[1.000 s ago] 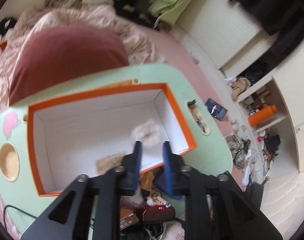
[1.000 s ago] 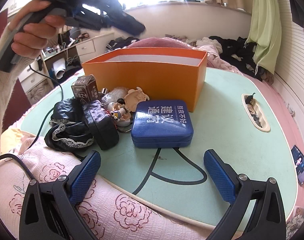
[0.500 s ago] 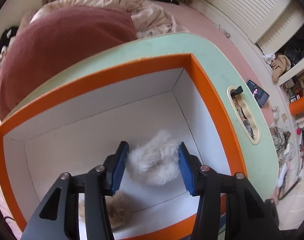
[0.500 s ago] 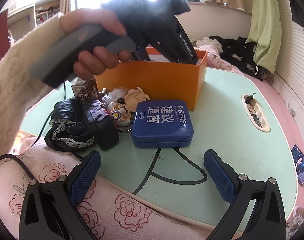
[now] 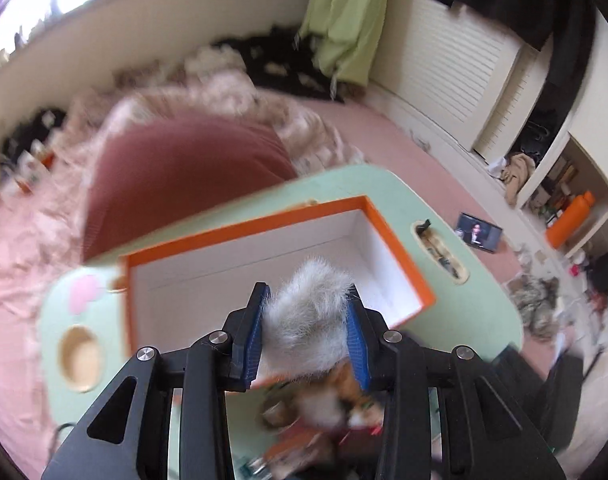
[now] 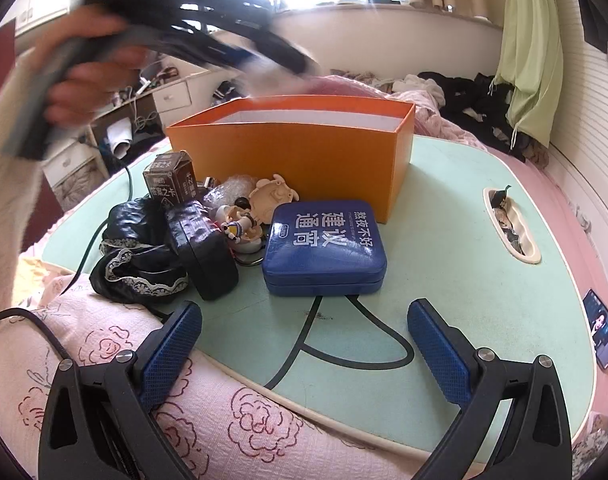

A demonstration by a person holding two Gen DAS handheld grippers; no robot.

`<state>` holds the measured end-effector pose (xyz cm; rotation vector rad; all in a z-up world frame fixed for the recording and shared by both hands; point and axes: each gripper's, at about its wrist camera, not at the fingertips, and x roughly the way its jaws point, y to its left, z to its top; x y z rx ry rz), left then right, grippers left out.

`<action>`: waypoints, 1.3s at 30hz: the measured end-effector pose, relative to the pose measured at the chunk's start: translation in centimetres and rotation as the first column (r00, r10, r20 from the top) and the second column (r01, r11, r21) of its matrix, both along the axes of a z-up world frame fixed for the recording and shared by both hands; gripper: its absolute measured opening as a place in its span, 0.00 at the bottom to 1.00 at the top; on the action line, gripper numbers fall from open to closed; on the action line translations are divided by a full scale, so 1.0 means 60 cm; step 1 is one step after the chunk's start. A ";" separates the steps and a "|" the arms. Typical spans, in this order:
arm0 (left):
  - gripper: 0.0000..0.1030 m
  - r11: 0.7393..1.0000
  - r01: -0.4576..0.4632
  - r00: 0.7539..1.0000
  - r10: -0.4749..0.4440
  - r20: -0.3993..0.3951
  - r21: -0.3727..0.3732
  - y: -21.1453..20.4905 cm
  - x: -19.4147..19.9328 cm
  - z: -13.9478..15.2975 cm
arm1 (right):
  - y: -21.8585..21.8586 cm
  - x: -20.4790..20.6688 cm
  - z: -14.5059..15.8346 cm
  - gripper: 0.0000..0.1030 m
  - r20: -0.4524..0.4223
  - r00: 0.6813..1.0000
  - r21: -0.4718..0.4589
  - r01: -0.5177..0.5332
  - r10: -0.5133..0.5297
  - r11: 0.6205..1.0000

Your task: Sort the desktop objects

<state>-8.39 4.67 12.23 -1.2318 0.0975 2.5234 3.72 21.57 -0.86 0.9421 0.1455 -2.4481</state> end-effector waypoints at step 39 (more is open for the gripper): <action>0.80 0.994 -0.060 0.997 0.056 -0.049 -0.087 -0.092 0.283 -0.146 | -0.004 -0.003 -0.003 1.00 -0.003 1.000 -0.003 -0.003 0.003 1.000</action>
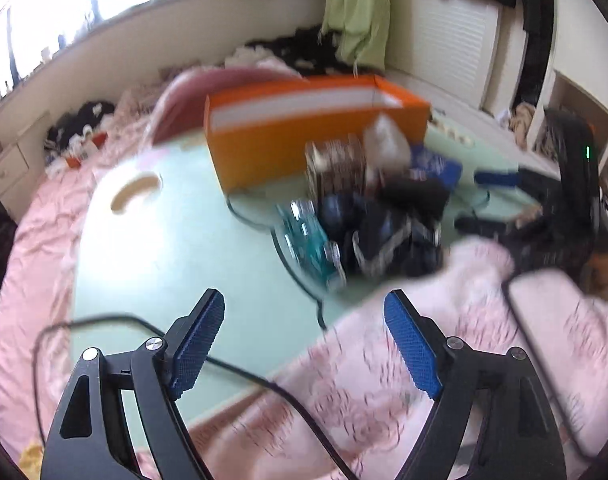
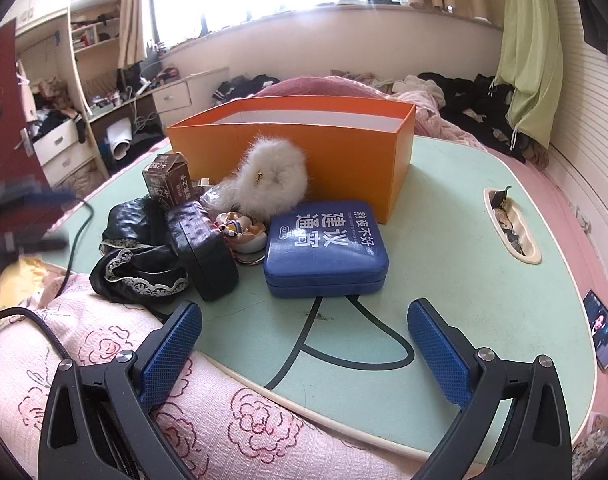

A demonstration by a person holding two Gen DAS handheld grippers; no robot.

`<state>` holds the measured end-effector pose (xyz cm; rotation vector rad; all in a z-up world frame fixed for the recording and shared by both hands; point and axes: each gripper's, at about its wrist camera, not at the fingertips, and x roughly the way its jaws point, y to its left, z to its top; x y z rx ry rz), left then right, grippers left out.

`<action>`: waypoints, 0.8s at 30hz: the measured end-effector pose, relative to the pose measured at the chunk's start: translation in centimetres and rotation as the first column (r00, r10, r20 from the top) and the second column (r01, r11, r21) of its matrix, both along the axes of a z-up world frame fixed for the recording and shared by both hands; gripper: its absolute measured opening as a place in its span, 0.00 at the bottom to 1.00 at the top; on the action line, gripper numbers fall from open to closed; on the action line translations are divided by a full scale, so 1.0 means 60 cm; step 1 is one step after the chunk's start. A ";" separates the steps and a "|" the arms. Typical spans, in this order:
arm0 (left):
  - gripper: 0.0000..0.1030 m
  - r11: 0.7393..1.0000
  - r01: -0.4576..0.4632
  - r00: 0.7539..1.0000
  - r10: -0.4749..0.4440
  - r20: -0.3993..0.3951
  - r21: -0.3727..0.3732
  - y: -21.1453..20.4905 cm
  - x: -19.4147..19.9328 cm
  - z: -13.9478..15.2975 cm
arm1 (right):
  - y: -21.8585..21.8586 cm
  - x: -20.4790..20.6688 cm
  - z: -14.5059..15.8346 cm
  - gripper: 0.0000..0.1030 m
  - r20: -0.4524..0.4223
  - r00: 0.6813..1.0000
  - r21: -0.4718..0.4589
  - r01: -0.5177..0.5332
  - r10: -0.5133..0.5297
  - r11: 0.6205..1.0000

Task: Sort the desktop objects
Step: 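Carry the white fur item out with the left gripper, set it on table, then reach the right gripper into the box and grasp the brown fur item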

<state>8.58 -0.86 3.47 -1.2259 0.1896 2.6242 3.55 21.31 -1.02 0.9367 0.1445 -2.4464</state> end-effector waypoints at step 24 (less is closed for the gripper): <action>1.00 0.984 -0.164 0.981 0.170 -0.097 0.064 -0.002 -0.027 -0.051 | 0.000 0.000 0.001 1.00 -0.001 1.000 -0.002 -0.001 0.001 1.000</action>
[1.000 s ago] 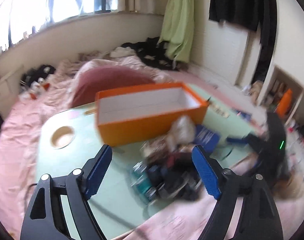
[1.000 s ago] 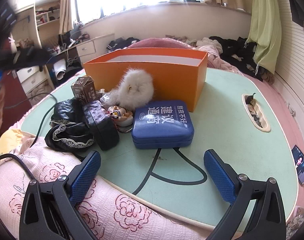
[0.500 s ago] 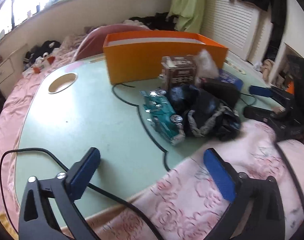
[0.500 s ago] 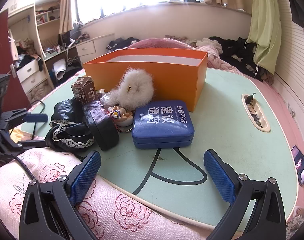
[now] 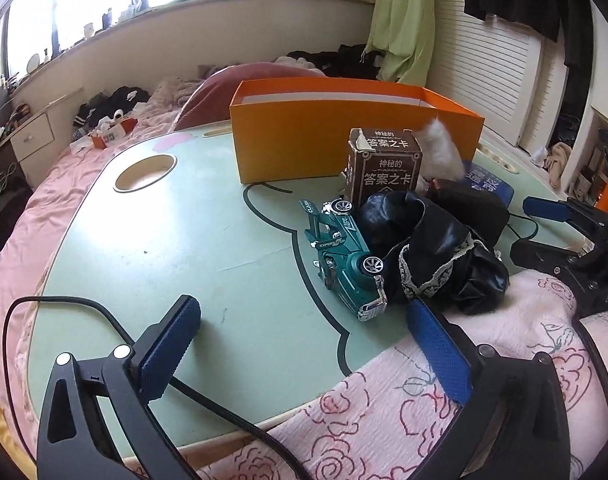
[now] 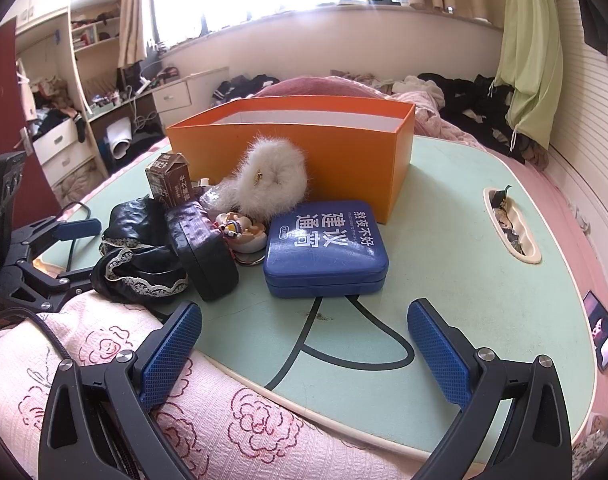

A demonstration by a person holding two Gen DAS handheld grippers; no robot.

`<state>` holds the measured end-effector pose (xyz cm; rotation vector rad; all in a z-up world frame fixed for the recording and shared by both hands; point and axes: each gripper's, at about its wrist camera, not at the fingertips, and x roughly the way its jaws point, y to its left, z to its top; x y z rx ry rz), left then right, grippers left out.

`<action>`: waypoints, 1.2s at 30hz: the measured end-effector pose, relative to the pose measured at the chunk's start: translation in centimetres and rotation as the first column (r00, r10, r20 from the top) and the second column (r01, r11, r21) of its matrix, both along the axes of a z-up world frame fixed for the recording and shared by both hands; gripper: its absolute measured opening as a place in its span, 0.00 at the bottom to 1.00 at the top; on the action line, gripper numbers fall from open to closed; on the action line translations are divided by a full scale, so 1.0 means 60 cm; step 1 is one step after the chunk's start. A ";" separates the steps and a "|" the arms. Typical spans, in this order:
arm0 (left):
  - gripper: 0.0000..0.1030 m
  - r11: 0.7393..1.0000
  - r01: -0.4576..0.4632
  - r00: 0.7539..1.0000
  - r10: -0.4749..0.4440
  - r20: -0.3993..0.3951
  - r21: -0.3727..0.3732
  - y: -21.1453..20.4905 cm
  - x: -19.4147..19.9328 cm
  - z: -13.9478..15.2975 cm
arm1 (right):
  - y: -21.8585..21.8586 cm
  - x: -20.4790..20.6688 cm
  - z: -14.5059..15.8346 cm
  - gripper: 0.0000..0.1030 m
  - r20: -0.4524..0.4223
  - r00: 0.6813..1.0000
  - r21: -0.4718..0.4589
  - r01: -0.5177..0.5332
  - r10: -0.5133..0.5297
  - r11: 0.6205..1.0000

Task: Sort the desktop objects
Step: 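Reach the right gripper into the box and grasp the brown fur item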

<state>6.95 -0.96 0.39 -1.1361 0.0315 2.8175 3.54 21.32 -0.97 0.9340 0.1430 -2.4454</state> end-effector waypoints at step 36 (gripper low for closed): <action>1.00 1.000 -0.002 1.000 0.002 -0.005 0.009 -0.009 -0.004 -0.001 | -0.196 -0.369 0.040 0.43 0.718 0.693 0.036 -0.142 0.073 0.989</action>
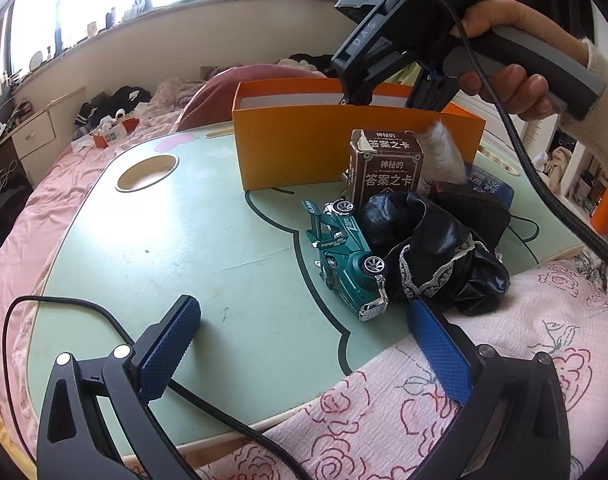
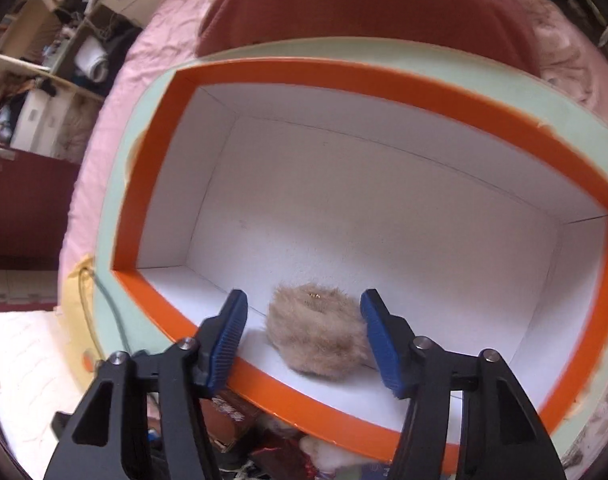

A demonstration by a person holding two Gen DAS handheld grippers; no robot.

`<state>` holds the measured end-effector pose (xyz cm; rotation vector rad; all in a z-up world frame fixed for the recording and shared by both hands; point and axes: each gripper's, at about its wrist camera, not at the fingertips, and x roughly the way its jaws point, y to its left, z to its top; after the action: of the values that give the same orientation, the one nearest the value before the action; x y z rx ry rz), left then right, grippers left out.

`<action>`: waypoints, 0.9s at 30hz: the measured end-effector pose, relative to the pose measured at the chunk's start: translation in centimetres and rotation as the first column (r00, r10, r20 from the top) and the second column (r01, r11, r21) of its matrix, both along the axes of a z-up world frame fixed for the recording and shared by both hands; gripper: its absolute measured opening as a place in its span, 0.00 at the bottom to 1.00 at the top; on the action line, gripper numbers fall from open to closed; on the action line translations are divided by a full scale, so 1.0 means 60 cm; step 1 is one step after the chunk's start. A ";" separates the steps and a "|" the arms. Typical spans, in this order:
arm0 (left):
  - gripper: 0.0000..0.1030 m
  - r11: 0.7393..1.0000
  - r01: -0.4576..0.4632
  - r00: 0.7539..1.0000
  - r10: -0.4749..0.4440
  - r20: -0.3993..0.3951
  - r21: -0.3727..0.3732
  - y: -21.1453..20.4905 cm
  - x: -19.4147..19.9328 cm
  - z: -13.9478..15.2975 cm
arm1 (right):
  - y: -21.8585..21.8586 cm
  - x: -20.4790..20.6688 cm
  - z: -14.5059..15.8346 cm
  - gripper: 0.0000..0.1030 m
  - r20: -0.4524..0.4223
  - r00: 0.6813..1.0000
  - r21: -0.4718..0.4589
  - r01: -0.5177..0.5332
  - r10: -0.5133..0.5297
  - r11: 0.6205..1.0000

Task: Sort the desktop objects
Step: 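Reach the right gripper into the box and grasp the brown fur item, then lift the brown fur item out with the right gripper, set beside blue tin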

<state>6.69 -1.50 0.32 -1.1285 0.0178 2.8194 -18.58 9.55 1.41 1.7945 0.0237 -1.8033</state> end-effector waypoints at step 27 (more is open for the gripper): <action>1.00 1.000 0.000 1.000 0.000 -0.004 -0.001 0.002 -0.002 0.000 | 0.123 0.170 0.152 0.11 -0.417 0.907 -0.208 -0.029 -0.061 0.978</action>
<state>6.56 -1.38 0.34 -1.1234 0.0196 2.8221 -8.41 16.95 10.51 1.2378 -0.0122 -2.0895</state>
